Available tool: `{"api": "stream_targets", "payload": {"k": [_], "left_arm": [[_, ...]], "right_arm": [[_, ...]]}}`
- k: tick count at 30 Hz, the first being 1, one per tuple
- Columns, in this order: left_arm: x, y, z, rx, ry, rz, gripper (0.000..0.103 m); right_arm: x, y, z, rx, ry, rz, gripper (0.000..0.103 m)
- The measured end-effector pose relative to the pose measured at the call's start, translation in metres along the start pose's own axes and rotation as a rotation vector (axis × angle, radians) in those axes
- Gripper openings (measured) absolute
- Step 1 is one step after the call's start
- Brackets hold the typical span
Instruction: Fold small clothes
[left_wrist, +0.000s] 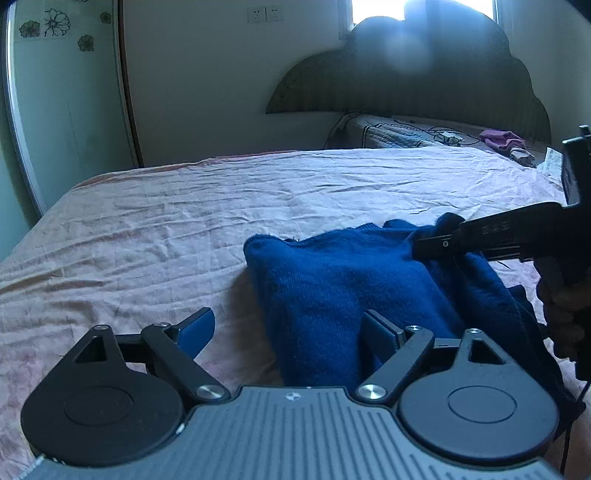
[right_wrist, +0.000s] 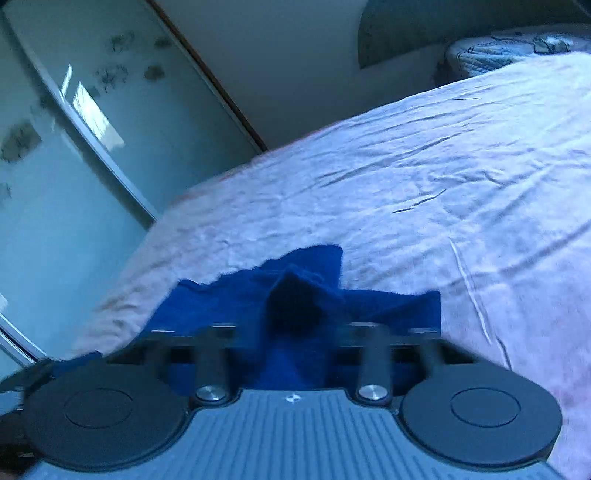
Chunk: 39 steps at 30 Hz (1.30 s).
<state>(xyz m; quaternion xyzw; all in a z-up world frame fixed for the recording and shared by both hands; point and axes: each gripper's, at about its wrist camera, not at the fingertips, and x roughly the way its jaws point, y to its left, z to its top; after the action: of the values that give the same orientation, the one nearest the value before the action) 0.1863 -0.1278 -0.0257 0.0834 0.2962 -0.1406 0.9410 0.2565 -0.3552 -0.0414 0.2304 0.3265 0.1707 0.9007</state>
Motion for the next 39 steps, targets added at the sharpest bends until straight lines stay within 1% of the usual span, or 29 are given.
{"api": "stream_targets", "payload": {"k": [2, 5, 7, 9, 10, 12, 14, 15, 17, 18, 19, 21, 23, 24, 26, 28, 30, 31, 32, 34, 36, 37, 38, 39], "left_arm": [[0.002, 0.001, -0.001, -0.015, 0.004, 0.0, 0.09], [0.004, 0.004, -0.002, -0.041, 0.006, 0.002, 0.092], [0.006, 0.003, -0.002, -0.048, 0.008, 0.008, 0.092], [0.006, 0.0, -0.002, -0.046, 0.011, 0.013, 0.092], [0.005, -0.001, -0.002, -0.044, 0.011, 0.015, 0.092], [0.005, -0.001, -0.002, -0.04, 0.01, 0.018, 0.092], [0.005, -0.001, -0.003, -0.04, 0.012, 0.02, 0.093], [0.005, -0.001, -0.003, -0.042, 0.013, 0.019, 0.093], [0.005, 0.0, -0.003, -0.045, 0.014, 0.017, 0.093], [0.005, 0.0, -0.003, -0.045, 0.015, 0.017, 0.093], [0.005, 0.0, -0.003, -0.046, 0.015, 0.018, 0.093], [0.005, -0.001, -0.004, -0.045, 0.018, 0.017, 0.094], [0.006, -0.001, -0.005, -0.041, 0.022, 0.022, 0.095], [0.007, -0.001, -0.006, -0.041, 0.024, 0.025, 0.095], [0.008, -0.001, -0.007, -0.043, 0.027, 0.028, 0.096], [0.009, 0.0, -0.007, -0.046, 0.032, 0.029, 0.097], [0.009, 0.001, -0.006, -0.049, 0.039, 0.027, 0.097], [0.008, 0.001, -0.005, -0.053, 0.042, 0.026, 0.097], [0.008, 0.003, -0.005, -0.058, 0.043, 0.025, 0.097], [0.007, 0.003, -0.006, -0.059, 0.043, 0.026, 0.098], [0.008, 0.003, -0.007, -0.06, 0.041, 0.03, 0.098], [0.008, 0.002, -0.008, -0.063, 0.039, 0.032, 0.098], [0.008, 0.002, -0.008, -0.067, 0.038, 0.034, 0.098], [0.007, 0.002, -0.008, -0.07, 0.036, 0.035, 0.098]], "right_arm": [[0.002, 0.004, 0.0, -0.041, -0.014, -0.017, 0.014], [0.002, 0.007, 0.005, -0.067, -0.07, -0.044, 0.012], [0.008, 0.006, 0.011, -0.059, -0.08, -0.045, 0.012], [0.02, 0.002, 0.013, -0.052, -0.081, -0.108, 0.013], [0.021, 0.001, 0.014, -0.047, -0.075, -0.118, 0.015], [0.019, -0.002, 0.013, -0.027, -0.078, -0.132, 0.029], [0.004, -0.001, 0.012, -0.025, -0.124, -0.183, 0.057], [-0.006, 0.001, 0.01, -0.024, -0.159, -0.209, 0.061], [-0.031, 0.006, 0.007, -0.036, -0.231, -0.239, 0.062], [-0.044, 0.011, 0.004, -0.058, -0.256, -0.23, 0.062], [-0.054, 0.016, 0.001, -0.081, -0.264, -0.211, 0.062], [-0.069, 0.031, -0.01, -0.153, -0.243, -0.15, 0.062], [-0.074, 0.046, -0.024, -0.242, -0.186, -0.094, 0.061], [-0.072, 0.052, -0.029, -0.277, -0.158, -0.08, 0.061], [-0.065, 0.059, -0.041, -0.343, -0.091, -0.075, 0.06], [-0.054, 0.059, -0.047, -0.377, -0.05, -0.117, 0.06], [-0.044, 0.048, -0.046, -0.336, -0.034, -0.191, 0.06], [-0.045, 0.043, -0.045, -0.299, -0.036, -0.212, 0.06], [-0.047, 0.038, -0.043, -0.258, -0.046, -0.216, 0.06], [-0.059, 0.033, -0.043, -0.212, -0.084, -0.178, 0.06], [-0.067, 0.036, -0.048, -0.212, -0.105, -0.139, 0.061], [-0.068, 0.038, -0.051, -0.225, -0.099, -0.121, 0.066], [-0.066, 0.039, -0.054, -0.247, -0.084, -0.126, 0.072], [-0.063, 0.041, -0.057, -0.272, -0.065, -0.15, 0.073]]}}
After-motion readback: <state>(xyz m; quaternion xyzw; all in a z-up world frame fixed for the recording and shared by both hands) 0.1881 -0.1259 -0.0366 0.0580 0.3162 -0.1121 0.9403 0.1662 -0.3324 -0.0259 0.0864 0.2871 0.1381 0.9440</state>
